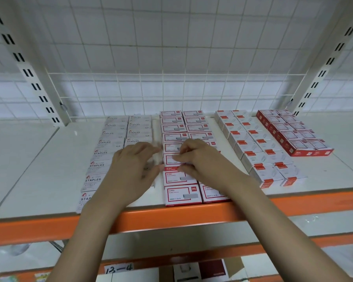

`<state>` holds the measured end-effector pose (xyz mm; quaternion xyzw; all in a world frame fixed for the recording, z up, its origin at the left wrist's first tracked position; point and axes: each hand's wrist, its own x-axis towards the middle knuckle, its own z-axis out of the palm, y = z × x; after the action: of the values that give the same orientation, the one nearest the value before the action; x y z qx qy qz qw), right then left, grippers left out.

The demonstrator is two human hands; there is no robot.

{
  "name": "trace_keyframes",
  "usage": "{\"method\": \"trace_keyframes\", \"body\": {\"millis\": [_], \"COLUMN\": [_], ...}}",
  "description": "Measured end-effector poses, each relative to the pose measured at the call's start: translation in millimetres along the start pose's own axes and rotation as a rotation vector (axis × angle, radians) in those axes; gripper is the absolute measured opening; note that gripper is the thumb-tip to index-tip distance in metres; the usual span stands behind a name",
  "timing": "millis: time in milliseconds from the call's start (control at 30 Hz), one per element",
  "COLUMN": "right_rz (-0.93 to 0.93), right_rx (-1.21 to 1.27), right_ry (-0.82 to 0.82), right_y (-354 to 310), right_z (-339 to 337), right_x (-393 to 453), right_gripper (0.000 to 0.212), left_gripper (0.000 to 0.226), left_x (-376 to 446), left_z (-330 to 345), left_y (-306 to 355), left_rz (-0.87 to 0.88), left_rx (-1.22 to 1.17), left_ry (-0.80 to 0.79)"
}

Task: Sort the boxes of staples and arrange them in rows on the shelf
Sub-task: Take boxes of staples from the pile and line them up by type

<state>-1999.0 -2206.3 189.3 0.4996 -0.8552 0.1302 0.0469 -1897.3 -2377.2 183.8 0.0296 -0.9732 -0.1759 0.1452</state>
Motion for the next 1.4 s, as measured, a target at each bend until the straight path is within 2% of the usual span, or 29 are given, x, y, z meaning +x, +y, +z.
{"method": "trace_keyframes", "body": {"millis": [133,233,467,600,733,1000,1100,1233,1333,1400], "right_rz": [0.034,0.085,0.257,0.410,0.513,0.636,0.652,0.669,0.685,0.692], "right_rx": [0.025,0.028,-0.098,-0.211,-0.274,-0.315,-0.308,-0.264,-0.229,-0.209], "right_ry": [-0.023,0.027,0.140,0.183,0.192,0.213,0.219,0.216,0.225,0.235], "right_y": [1.3,6.8,64.9,115.2,163.6,261.0,290.1,320.9,344.4,359.3], "right_z": [-1.4,-11.9,-49.6,-66.9,-90.7,-145.5,-158.6,-164.4,-165.5,-166.3], "right_x": [-1.1,-13.8,-87.6,-148.6,-220.4,-361.7,-397.8,-426.7,-440.3,-445.0], "right_gripper": [0.034,0.046,0.057,0.044,0.044,0.040,0.043,0.047,0.045,0.051], "left_gripper": [0.053,0.055,0.044,0.047,0.050,0.052,0.062,0.053,0.053,0.054], "left_x": [3.8,9.3,33.7,55.6,72.2,94.4,94.8,93.6,101.2,113.9], "left_z": [2.4,3.7,18.3,41.6,76.8,144.8,165.0,194.1,209.9,217.9], "left_y": [1.0,11.4,76.3,137.1,210.6,365.0,411.4,454.6,477.1,488.1], "left_rz": [-0.001,0.012,0.125,0.203,0.261,0.317,0.335,0.364,0.359,0.366], "left_rx": [0.022,0.055,0.147,0.183,0.178,0.157,0.156,0.164,0.187,0.193], "left_ry": [-0.013,-0.033,0.006,-0.055,-0.088,-0.159,-0.162,-0.211,-0.232,-0.225]}}
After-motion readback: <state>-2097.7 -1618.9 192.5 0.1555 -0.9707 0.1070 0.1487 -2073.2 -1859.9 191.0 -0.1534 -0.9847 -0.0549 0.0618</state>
